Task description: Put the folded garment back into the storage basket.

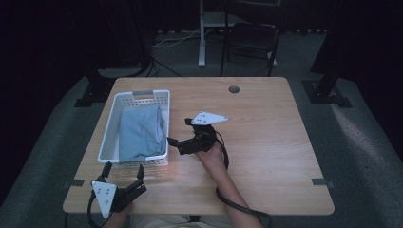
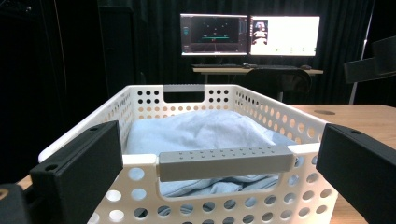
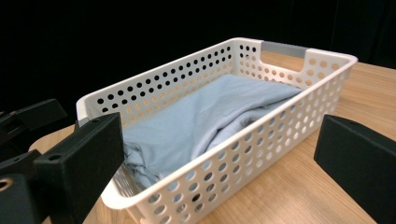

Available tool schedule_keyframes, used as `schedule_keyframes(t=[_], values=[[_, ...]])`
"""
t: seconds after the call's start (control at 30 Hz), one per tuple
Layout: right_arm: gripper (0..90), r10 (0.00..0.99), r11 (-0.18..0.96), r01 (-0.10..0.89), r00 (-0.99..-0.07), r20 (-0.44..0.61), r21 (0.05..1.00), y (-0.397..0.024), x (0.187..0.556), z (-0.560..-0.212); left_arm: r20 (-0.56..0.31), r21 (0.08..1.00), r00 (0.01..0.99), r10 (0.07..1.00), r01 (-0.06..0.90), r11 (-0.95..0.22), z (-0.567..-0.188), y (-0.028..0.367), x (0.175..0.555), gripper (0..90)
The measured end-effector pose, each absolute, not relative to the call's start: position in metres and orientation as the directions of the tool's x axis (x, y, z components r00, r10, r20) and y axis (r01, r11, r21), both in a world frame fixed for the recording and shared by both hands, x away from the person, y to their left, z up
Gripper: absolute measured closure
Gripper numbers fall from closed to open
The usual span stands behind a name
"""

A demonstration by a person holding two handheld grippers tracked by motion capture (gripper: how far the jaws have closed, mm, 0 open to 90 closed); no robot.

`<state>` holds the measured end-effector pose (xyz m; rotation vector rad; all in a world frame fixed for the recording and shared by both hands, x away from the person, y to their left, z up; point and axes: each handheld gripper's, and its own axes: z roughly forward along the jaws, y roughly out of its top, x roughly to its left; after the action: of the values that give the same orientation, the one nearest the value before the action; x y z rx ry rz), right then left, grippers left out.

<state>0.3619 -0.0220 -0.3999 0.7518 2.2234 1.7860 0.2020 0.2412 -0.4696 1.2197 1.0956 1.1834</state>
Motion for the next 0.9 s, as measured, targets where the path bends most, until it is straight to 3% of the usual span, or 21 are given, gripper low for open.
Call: schedule_keyframes(t=[0.9], values=[[1.4,0.556,0.147,0.278,-0.817,0.154,0.949,-0.072,0.350,-0.410,0.020,0.998,0.081,0.997,-0.057,-0.016,-0.470,0.241,0.202,1.8]])
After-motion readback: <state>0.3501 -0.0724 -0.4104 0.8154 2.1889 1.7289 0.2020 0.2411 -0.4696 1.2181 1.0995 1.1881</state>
